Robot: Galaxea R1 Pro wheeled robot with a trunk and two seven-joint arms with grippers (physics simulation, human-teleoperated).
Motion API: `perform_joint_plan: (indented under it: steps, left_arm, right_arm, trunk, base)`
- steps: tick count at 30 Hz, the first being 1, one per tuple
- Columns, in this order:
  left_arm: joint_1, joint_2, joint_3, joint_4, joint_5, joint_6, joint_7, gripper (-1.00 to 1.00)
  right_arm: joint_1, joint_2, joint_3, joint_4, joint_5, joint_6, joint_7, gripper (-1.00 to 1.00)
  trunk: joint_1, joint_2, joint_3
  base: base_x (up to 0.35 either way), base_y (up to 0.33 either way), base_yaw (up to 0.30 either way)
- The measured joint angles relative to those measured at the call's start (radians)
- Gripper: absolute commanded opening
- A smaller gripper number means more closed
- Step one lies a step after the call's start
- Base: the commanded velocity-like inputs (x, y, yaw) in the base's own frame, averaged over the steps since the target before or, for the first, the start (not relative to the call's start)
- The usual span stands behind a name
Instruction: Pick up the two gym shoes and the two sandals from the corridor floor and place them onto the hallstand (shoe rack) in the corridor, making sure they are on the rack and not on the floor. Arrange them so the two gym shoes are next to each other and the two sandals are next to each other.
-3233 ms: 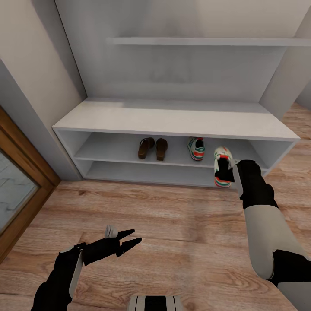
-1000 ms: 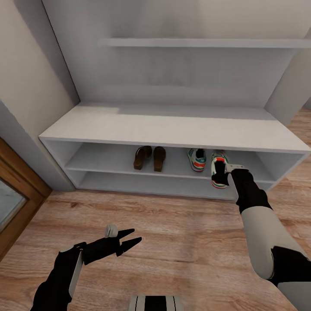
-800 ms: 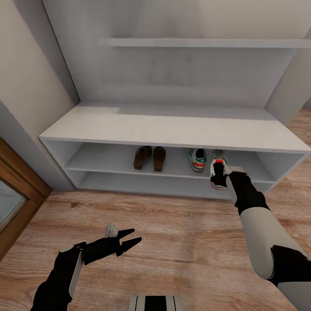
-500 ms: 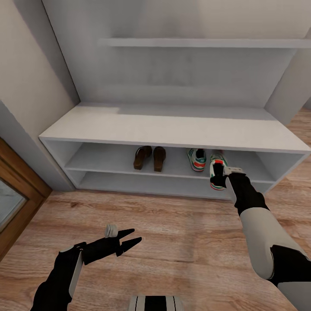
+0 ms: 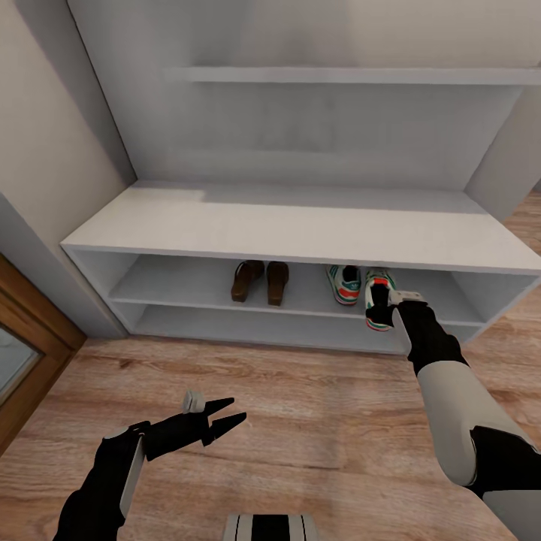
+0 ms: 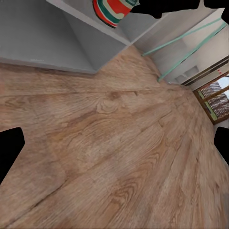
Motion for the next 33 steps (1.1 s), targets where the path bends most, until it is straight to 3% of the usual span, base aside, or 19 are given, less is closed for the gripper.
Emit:
perform_joint_plan:
  steps: [28,33]
  left_arm:
    - [0.0,-0.001,-0.003,0.0,0.0,0.0,0.001,1.0]
    - [0.0,-0.001,-0.003,0.0,0.0,0.0,0.001,1.0]
  right_arm:
    - [0.0,-0.002,-0.001,0.001,0.0,-0.002,0.0,-1.0]
    - [0.0,-0.002,-0.001,0.013,-0.002,-0.043,0.001,-1.0]
  trunk:
    - [0.0,0.0,0.0]
    - [0.0,0.0,0.0]
  base:
    - [0.1,-0.025,0.0]
    - [0.04,0.0,0.0]
